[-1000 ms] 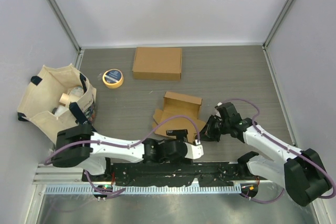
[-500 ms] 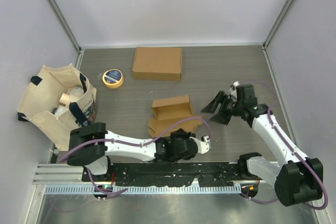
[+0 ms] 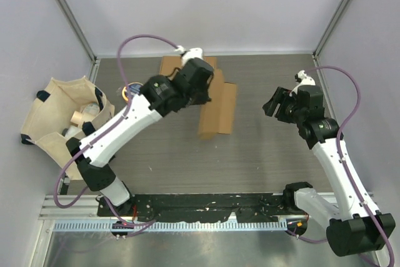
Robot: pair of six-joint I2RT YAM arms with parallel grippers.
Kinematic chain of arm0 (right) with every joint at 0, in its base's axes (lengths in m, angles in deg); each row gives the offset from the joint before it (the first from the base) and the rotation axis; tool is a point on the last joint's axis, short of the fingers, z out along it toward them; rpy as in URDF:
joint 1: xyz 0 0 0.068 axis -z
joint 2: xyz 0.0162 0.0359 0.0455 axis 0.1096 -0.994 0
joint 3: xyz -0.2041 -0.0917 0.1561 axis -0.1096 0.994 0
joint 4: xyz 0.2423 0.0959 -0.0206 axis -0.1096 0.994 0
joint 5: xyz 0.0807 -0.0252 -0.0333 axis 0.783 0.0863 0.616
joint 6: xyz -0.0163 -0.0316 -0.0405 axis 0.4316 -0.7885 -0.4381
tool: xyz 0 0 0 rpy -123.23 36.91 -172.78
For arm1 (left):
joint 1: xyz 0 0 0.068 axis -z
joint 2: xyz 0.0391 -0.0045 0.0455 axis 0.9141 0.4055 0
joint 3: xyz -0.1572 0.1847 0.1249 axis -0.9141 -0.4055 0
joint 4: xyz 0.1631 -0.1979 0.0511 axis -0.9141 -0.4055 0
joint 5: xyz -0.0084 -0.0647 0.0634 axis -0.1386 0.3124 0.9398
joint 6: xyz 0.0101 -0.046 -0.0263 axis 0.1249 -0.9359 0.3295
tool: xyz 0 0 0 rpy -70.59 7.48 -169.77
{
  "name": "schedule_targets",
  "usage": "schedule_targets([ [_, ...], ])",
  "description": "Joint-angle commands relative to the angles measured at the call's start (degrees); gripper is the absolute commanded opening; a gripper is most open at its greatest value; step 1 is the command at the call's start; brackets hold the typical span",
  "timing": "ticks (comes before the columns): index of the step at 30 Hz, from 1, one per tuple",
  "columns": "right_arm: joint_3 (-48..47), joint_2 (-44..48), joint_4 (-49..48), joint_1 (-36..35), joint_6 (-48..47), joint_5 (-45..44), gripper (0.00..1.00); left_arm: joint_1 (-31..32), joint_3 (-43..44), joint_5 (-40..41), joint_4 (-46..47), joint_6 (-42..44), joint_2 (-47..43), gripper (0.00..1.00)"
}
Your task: Fold the paper box
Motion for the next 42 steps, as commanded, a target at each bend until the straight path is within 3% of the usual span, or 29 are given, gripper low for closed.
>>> schedule_targets([
  [1,-0.4,3.9,3.4,-4.9,-8.3,-9.9,0.7,-8.9,2.4,-8.5,-17.8,-31.5,-0.4,0.0],
  [5,-1.6,6.5,3.7,-17.4,-12.8,-16.7,0.71,-14.3,2.3,-13.6,-19.8,-40.9,-0.7,0.0],
  [8,0.7,10.8,-2.7,-26.4,-16.4,-6.9,0.71,-15.5,2.4,-11.9,-23.6,-47.0,-0.9,0.0],
  [11,4.9,15.1,-13.7,-35.0,-14.3,-0.6,0.73,-18.1,1.6,-13.3,-27.8,-51.2,-0.5,0.0],
  [16,5.3,8.9,-26.6,-42.5,-11.4,1.9,0.73,-20.0,-5.1,-15.1,-29.7,-57.0,-2.5,0.0],
  [19,3.7,6.0,-28.3,-50.4,-14.4,-5.5,0.74,-21.3,-7.9,-16.9,-29.5,-59.4,-3.4,0.0],
  [24,-0.9,-3.8,-27.0,-63.5,-18.6,-31.1,0.73,-23.4,-7.5,-17.5,-32.2,-60.3,-3.3,0.0],
  [28,-2.9,-10.5,-26.1,-64.5,-18.8,-45.3,0.7,-23.8,-7.9,-17.7,-32.1,-60.9,-4.1,0.0],
  [34,-2.5,-13.5,-27.8,-64.6,-16.5,-51.5,0.46,-24.4,-11.2,-18.6,-31.5,-61.2,-5.8,0.0],
  [37,-2.1,-13.7,-30.4,-64.6,-18.3,-51.9,0.46,-24.9,-12.6,-18.8,-30.6,-61.2,-6.8,0.0],
  [40,-2.5,-13.8,-30.9,-64.6,-20.4,-52.1,0.57,-25.5,-13.1,-18.4,-30.7,-61.2,-7.5,0.0],
  [42,-2.9,-14.4,-31.2,-64.6,-22.3,-52.8,0.59,-25.7,-13.6,-18.8,-30.7,-61.1,-7.7,0.0],
])
